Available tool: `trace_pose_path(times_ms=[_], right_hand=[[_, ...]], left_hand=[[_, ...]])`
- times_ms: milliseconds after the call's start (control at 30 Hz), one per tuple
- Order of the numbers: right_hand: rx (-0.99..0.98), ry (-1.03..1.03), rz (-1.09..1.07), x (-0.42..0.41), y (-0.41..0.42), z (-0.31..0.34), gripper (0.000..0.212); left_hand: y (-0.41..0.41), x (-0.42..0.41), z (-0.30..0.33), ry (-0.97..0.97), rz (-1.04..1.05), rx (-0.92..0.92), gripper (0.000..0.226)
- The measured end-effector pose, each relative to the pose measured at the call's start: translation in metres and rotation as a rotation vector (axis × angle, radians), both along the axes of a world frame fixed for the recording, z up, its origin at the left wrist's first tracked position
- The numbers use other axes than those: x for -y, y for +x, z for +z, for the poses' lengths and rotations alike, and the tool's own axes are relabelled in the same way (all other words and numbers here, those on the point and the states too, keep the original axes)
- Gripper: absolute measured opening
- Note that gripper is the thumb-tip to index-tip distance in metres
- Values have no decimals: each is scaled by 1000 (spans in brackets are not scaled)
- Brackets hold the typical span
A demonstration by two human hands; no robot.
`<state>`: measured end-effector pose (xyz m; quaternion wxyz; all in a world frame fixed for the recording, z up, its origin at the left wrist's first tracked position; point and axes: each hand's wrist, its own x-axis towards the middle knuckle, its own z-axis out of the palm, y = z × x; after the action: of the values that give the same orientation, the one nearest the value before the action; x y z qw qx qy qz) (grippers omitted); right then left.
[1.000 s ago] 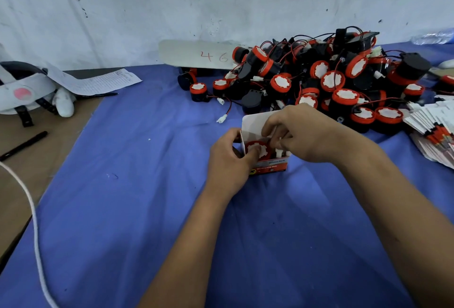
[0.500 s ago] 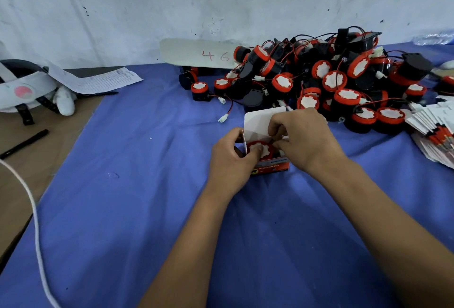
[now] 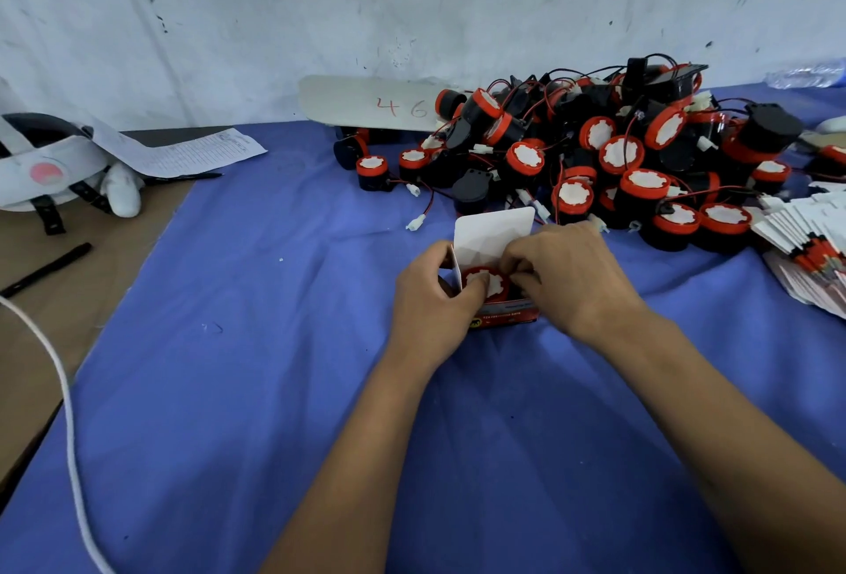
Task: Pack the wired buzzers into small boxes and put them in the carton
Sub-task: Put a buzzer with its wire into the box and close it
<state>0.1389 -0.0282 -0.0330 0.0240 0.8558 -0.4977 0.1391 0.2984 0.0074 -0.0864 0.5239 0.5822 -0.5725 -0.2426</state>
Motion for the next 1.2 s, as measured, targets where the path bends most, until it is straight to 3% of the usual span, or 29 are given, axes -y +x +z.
trace_pose_path(times_ms=[100, 233, 400, 533, 633, 833, 1067, 1200], right_hand=[[167, 101, 19, 0, -3, -3, 23], [398, 41, 10, -2, -4, -14, 26], [429, -134, -117, 2, -2, -16, 56], [609, 43, -223, 9, -4, -23, 50], [609, 70, -150, 10, -4, -26, 33], [608, 22, -72, 8, -7, -28, 25], [478, -36, 60, 9, -9, -26, 11], [452, 27, 167, 8, -17, -26, 24]], left_hand=[[-1, 0, 0, 7, 0, 3, 18], [-1, -1, -1, -1, -1, 6, 15], [-4, -2, -1, 2, 37, -14, 24], [-7, -3, -2, -64, 154, 26, 42], [-8, -3, -1, -165, 204, 143, 37], [-6, -3, 0, -189, 172, 175, 27], [-1, -2, -3, -230, 111, 279, 12], [-4, -4, 0, -257, 102, 297, 37]])
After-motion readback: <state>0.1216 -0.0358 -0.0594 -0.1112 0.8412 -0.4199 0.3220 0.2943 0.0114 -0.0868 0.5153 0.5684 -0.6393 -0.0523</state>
